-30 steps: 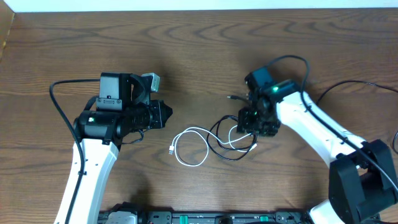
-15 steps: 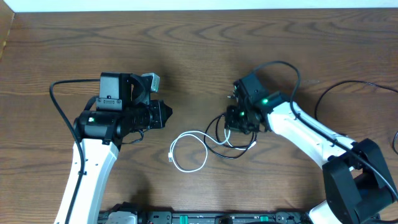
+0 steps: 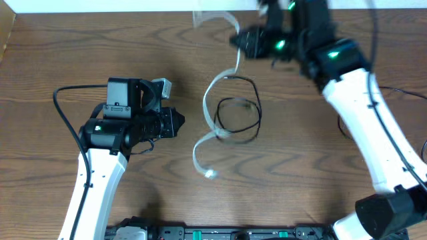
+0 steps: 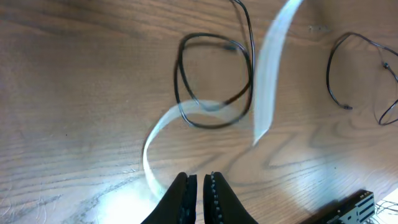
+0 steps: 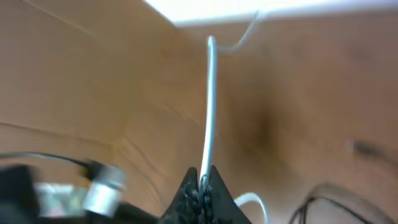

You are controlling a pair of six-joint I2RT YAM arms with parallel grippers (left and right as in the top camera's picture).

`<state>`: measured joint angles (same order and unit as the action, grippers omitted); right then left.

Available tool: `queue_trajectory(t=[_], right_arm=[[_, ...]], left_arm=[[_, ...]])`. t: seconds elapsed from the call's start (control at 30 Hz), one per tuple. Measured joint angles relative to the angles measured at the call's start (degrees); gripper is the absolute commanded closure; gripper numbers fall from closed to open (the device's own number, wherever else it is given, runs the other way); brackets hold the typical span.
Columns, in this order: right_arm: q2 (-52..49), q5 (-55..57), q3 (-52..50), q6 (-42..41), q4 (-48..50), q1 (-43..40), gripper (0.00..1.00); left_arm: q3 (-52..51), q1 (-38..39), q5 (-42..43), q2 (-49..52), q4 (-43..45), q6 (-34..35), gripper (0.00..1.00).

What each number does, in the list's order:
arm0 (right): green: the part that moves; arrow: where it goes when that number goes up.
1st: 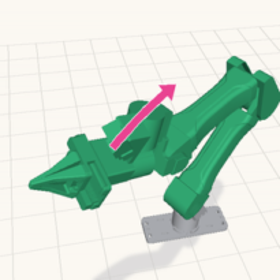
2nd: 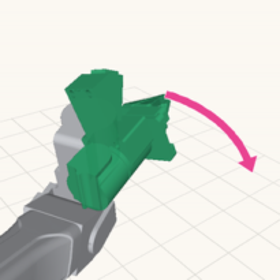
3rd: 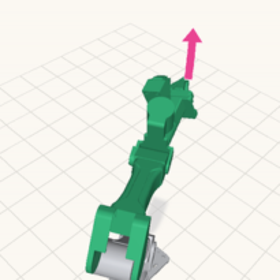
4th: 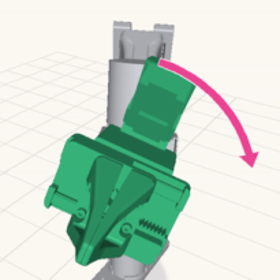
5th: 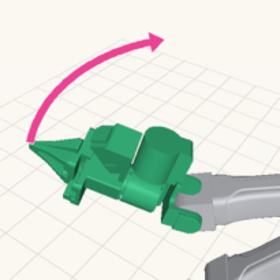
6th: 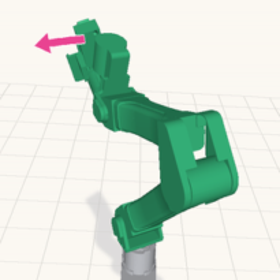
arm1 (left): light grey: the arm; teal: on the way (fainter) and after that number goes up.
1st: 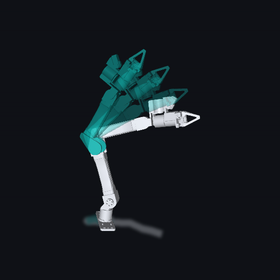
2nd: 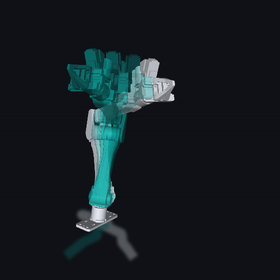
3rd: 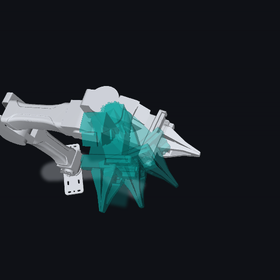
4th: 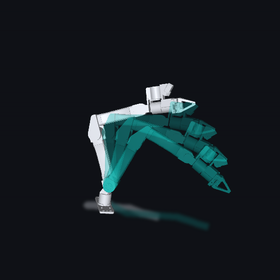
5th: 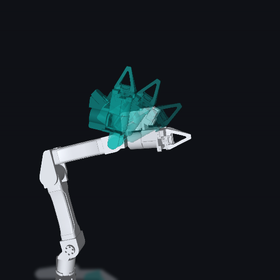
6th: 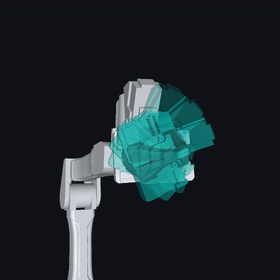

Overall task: Untangle cables
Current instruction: 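Lift the white cable with the right gripper and carry it right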

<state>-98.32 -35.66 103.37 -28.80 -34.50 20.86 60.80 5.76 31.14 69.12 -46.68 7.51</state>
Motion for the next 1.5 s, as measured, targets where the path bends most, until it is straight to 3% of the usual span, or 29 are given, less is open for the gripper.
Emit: queue_trajectory(t=[0.27,0.53,1.07,1.5], right_arm=[[0.13,-0.28,13.11,0.81,0.02,-5.64,0.99],[0.13,6.14,13.88,0.85,-3.21,-15.96,0.99],[0.13,22.80,13.88,3.82,-15.52,-45.20,0.99],[0.13,41.68,13.88,3.30,-23.54,-52.13,0.99]], left_arm=[[0.00,0.00,0.00,0.00,0.00,0.00,0.89],[0.00,0.00,0.00,0.00,0.02,0.00,0.89],[0.00,0.00,0.00,0.00,0.00,0.00,0.88],[0.00,0.00,0.00,0.00,-0.02,0.00,0.89]])
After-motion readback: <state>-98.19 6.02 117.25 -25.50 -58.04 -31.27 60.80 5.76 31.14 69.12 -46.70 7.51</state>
